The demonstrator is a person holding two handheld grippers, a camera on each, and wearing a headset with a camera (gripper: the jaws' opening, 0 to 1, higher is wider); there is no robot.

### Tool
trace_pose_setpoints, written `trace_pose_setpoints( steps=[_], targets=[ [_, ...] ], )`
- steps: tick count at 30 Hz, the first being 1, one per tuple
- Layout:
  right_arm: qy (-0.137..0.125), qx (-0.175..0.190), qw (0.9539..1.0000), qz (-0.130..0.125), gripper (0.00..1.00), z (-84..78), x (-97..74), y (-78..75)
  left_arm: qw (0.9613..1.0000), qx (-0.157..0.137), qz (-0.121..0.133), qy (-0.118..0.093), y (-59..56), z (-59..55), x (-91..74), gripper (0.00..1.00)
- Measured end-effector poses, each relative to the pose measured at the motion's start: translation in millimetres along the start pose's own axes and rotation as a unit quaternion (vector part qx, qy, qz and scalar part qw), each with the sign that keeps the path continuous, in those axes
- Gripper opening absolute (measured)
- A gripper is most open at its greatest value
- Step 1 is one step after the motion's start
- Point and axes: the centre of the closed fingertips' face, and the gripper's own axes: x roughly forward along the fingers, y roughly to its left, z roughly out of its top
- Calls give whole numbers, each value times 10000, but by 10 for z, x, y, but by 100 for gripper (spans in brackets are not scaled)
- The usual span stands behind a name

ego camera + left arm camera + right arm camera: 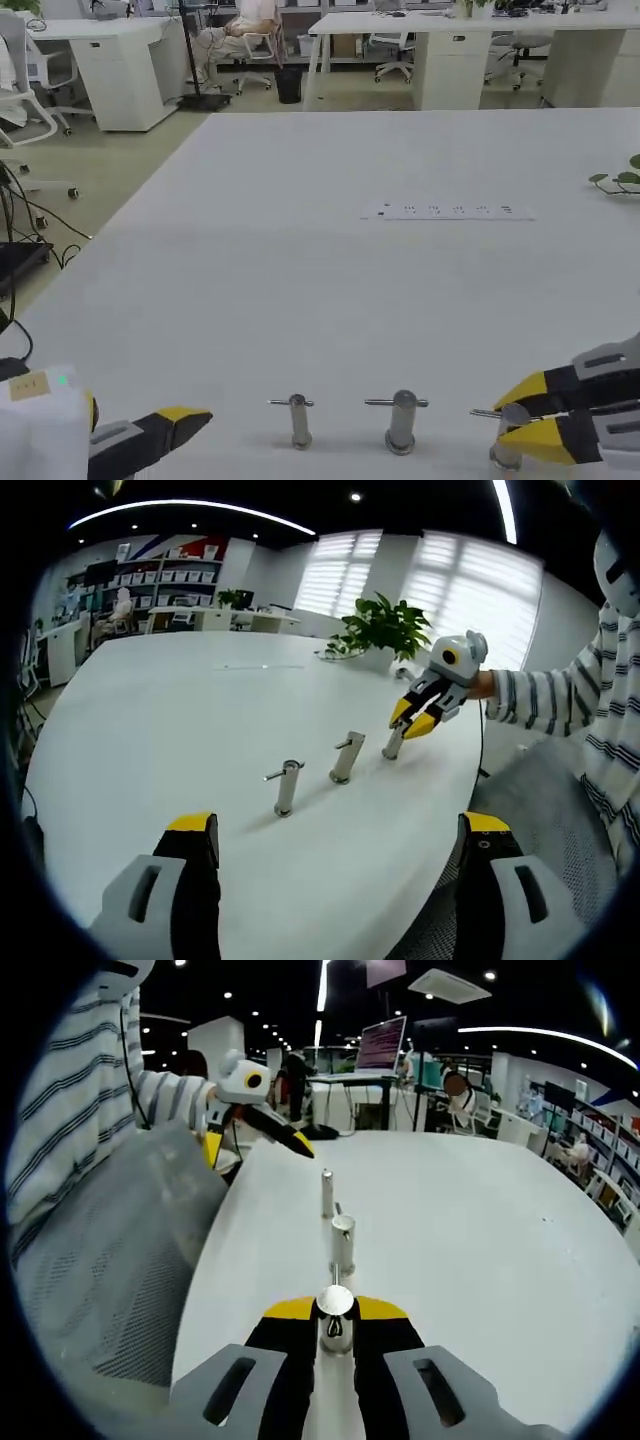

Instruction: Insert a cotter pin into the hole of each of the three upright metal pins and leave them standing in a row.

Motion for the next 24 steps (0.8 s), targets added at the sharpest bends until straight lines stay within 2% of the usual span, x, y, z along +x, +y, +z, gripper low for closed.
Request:
trace_pose_setpoints(
  steps=[6,12,19,24],
  targets=[
    [85,-260,9993,260,13,-45,2,-63,9999,-31,129,-31,-34,10,-3,99],
    [40,-460,9980,437,13,-40,22,-106,9996,-76,277,-22,-36,-14,-36,99],
    [-23,-457,9972,589,13,-99,56,-128,9989,-117,453,24,-13,-43,-89,99],
    [-10,-487,9969,617,13,-169,60,-155,9987,-111,480,128,-25,-72,-83,99]
  ],
)
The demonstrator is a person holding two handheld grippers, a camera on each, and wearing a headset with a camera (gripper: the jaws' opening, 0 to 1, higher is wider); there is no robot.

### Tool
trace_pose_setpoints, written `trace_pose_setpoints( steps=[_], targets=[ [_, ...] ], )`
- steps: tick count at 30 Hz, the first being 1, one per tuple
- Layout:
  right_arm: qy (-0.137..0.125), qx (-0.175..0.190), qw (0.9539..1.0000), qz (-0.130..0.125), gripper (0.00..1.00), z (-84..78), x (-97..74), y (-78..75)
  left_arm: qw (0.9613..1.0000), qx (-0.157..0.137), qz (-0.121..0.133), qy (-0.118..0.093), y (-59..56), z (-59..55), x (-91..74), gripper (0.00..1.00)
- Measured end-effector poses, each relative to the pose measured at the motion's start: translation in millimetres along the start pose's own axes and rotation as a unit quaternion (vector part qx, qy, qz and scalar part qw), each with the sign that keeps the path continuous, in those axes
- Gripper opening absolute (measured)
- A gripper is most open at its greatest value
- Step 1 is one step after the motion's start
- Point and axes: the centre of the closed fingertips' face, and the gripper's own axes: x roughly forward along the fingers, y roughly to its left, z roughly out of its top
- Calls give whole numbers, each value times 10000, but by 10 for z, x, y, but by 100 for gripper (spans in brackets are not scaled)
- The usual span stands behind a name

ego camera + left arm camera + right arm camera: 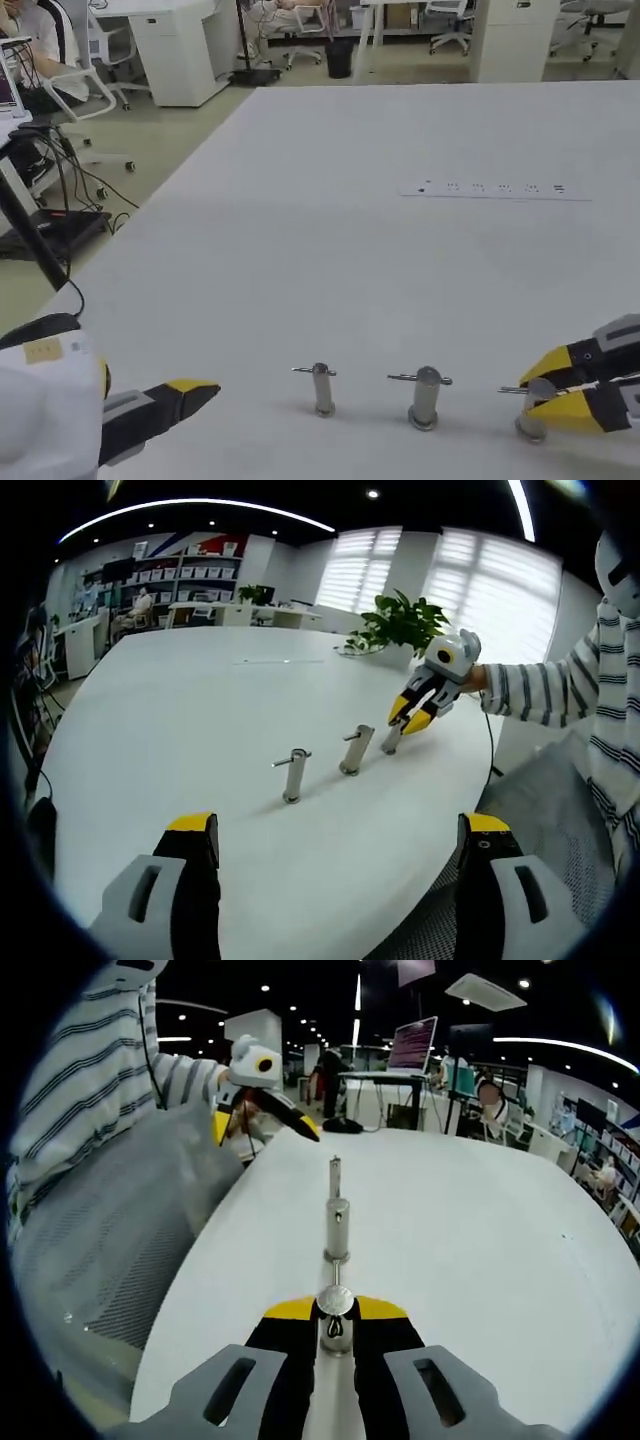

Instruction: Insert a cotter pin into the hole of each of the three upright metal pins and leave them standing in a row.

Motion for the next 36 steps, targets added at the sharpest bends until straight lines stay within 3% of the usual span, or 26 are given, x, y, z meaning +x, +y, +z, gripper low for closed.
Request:
trace_pose_setpoints(
  steps=[9,11,12,20,22,24,31,33,36],
  targets=[
    [-207,92,9997,42,13,-7,-10,-15,10000,-49,-43,61,-51,-16,46,98],
    [-263,322,9991,80,14,-5,-4,1,9999,-69,-69,72,-62,-24,49,98],
    [-257,191,9995,65,14,-3,-1,4,9999,-93,-84,86,-75,-35,54,98],
    [-189,181,9997,-22,15,-26,15,6,9998,-112,-118,80,-105,-70,55,97],
    [5,135,9999,0,19,-100,37,38,9998,-114,-119,78,-107,-69,50,98],
    [-16,188,9998,-42,27,-112,51,41,9999,-111,-99,57,-95,-57,38,98],
    [-278,649,9969,-341,37,-13,-33,-20,10000,-70,-26,-21,-58,-19,-23,98],
    [-654,920,9926,-440,41,117,-101,-36,9999,-82,7,-103,-57,9,-50,98],
    [-821,1007,9893,-657,42,206,-225,-69,9998,-129,15,-180,-62,33,-68,99]
  ],
)
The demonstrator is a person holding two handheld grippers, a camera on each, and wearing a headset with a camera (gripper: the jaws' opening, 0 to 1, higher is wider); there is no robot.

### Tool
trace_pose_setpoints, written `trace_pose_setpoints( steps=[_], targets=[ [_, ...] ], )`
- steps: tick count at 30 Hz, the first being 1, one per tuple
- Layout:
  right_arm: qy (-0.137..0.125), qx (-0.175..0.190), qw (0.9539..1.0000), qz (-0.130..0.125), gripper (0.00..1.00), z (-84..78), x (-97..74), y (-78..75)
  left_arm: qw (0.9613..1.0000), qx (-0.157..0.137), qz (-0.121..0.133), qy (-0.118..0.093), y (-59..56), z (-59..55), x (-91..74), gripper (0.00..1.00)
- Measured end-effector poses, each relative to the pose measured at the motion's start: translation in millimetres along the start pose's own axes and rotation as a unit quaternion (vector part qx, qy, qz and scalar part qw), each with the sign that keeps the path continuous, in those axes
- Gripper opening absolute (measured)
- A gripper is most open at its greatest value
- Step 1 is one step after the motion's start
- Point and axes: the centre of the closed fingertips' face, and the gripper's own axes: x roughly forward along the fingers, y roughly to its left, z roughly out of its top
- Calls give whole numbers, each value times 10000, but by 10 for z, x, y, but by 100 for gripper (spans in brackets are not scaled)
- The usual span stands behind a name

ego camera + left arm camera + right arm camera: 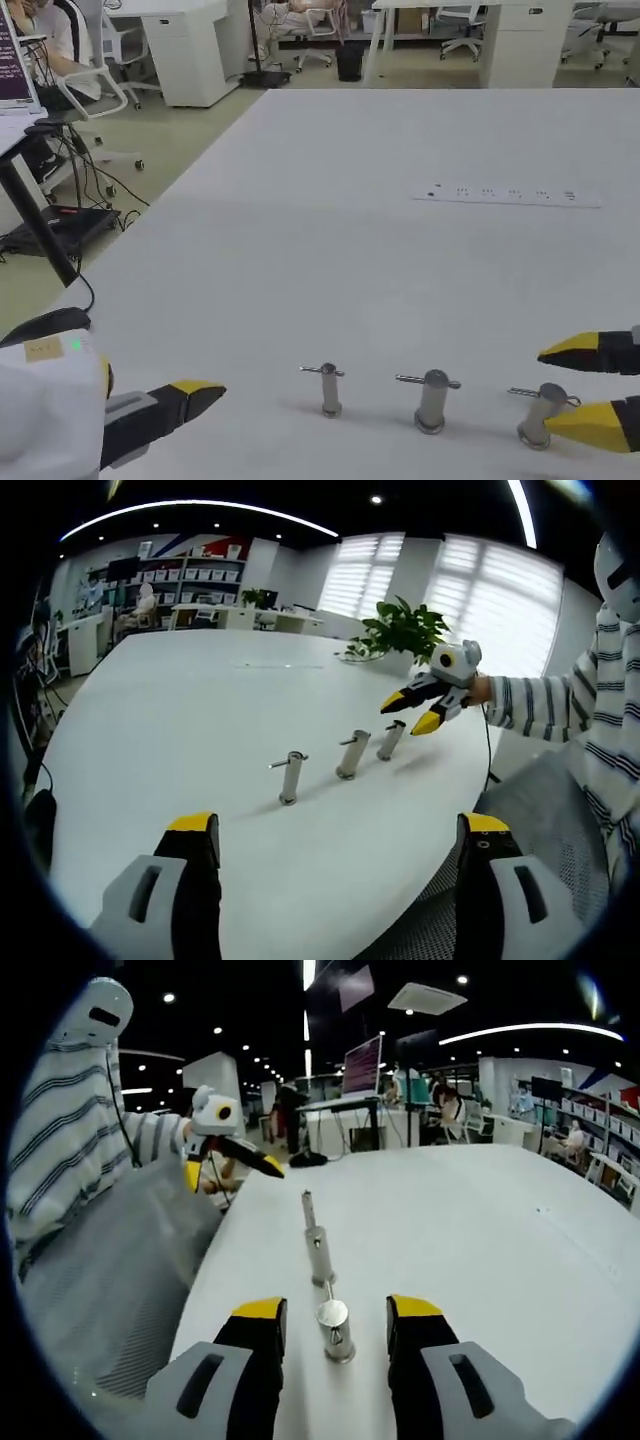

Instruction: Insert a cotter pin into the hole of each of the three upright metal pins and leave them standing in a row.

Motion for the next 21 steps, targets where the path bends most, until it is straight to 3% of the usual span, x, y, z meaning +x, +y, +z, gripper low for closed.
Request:
trace_pose_setpoints(
  steps=[9,15,21],
  targets=[
    [-420,304,9982,-310,47,214,-178,147,9999,-58,28,-156,5,19,-33,99],
    [-572,810,9931,-631,54,213,-252,267,9997,-109,47,-206,26,4,-71,99],
    [-612,996,9884,-973,64,197,-337,335,9995,-117,37,-294,24,18,-120,99]
  ],
)
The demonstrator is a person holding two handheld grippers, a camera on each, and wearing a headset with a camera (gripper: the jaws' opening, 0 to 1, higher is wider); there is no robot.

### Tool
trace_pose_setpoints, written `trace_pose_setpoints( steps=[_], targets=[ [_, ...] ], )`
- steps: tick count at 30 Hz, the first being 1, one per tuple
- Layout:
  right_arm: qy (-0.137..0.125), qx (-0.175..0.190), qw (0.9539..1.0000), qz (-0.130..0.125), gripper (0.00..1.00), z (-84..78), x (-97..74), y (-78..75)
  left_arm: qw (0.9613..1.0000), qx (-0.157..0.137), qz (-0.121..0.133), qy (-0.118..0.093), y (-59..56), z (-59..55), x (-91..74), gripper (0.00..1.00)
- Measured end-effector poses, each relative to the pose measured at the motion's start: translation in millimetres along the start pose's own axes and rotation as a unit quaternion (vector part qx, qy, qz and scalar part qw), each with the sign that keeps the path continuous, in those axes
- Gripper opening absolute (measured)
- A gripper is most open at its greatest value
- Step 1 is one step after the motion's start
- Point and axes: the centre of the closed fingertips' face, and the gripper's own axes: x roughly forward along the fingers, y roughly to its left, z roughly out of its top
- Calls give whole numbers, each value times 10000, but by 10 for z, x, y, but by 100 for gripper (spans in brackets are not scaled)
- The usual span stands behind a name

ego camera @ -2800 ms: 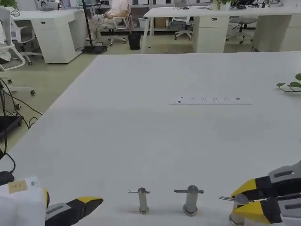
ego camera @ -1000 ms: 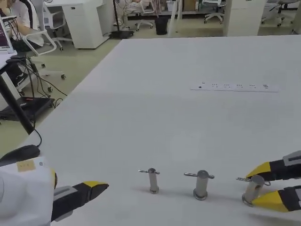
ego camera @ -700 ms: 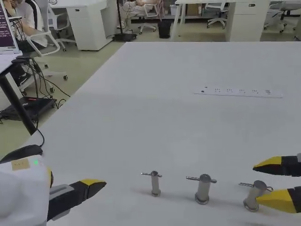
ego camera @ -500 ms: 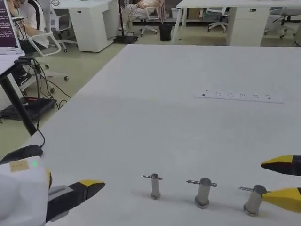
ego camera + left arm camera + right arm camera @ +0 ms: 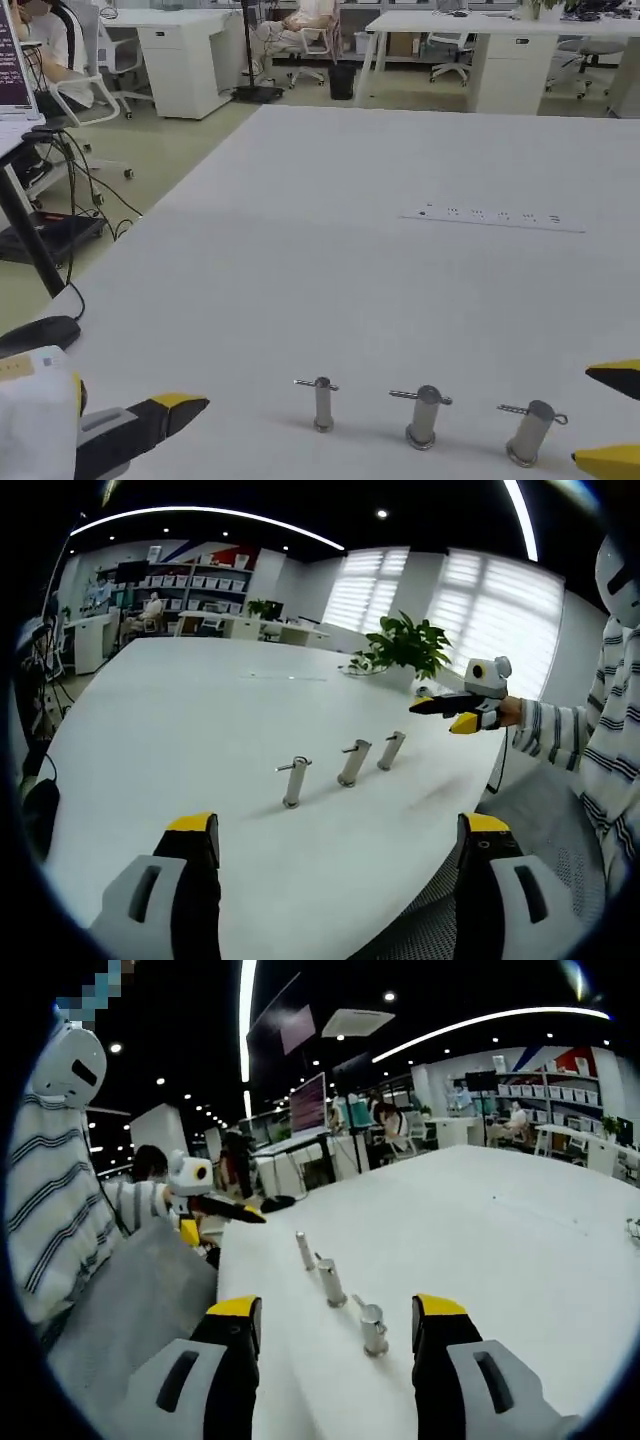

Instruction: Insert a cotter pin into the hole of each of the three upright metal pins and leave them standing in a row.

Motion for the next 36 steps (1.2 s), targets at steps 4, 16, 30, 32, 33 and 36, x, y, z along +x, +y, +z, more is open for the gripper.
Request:
trace_pose_setpoints(
  steps=[4,16,30,32,33,36],
  targets=[
    [-49,130,9998,-120,68,-19,-58,37,10000,37,8,37,-15,-6,-31,99],
    [-95,752,9951,-630,95,-120,-163,72,9998,12,208,65,120,11,-101,99],
    [172,1481,9811,-1233,100,-392,-298,122,9963,-368,765,-157,308,52,-251,99],
    [162,1543,9793,-1297,100,-414,-313,119,9959,-382,806,-162,317,48,-265,99],
    [166,1595,9782,-1324,100,-431,-322,123,9957,-388,825,-169,319,42,-272,99],
    [216,1674,9761,-1366,100,-477,-342,146,9953,-423,865,-134,317,8,-290,99]
  ],
)
